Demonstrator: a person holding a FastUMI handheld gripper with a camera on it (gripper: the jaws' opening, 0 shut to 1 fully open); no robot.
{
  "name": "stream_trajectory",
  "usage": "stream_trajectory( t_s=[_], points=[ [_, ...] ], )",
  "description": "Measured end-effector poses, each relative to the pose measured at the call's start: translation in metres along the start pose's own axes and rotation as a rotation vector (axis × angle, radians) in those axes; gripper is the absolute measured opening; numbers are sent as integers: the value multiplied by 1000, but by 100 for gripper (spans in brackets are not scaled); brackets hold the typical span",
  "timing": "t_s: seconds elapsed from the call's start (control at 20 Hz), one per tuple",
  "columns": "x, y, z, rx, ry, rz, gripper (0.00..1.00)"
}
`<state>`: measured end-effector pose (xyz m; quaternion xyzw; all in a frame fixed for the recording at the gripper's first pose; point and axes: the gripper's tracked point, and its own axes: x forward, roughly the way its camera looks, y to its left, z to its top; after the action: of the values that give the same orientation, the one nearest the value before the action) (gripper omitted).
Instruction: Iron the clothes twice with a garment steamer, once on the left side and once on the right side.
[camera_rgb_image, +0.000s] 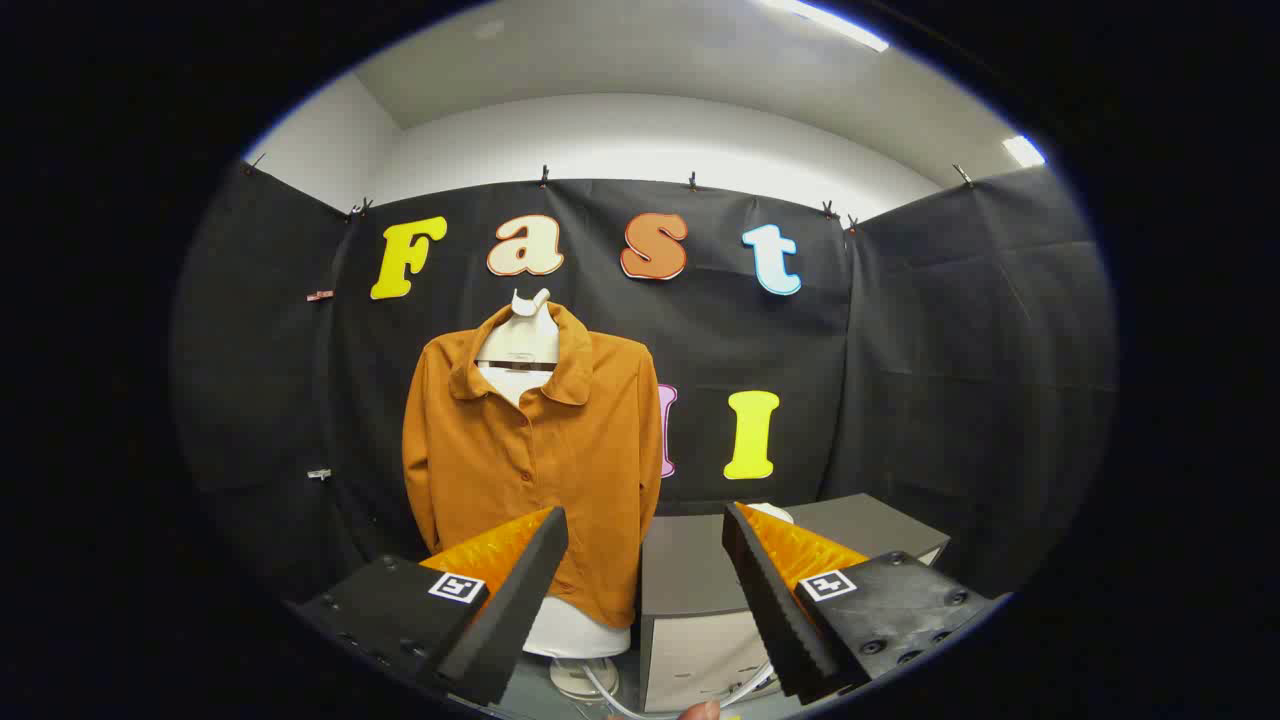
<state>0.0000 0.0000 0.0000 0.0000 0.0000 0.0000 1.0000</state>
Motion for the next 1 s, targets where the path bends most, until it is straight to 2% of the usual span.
stream_trajectory(
  t_s=[0.7,1.0],
  points=[
    [-9,-37,16,37,-41,-82,98],
    [-4,-43,22,58,-30,-79,99]
  ],
)
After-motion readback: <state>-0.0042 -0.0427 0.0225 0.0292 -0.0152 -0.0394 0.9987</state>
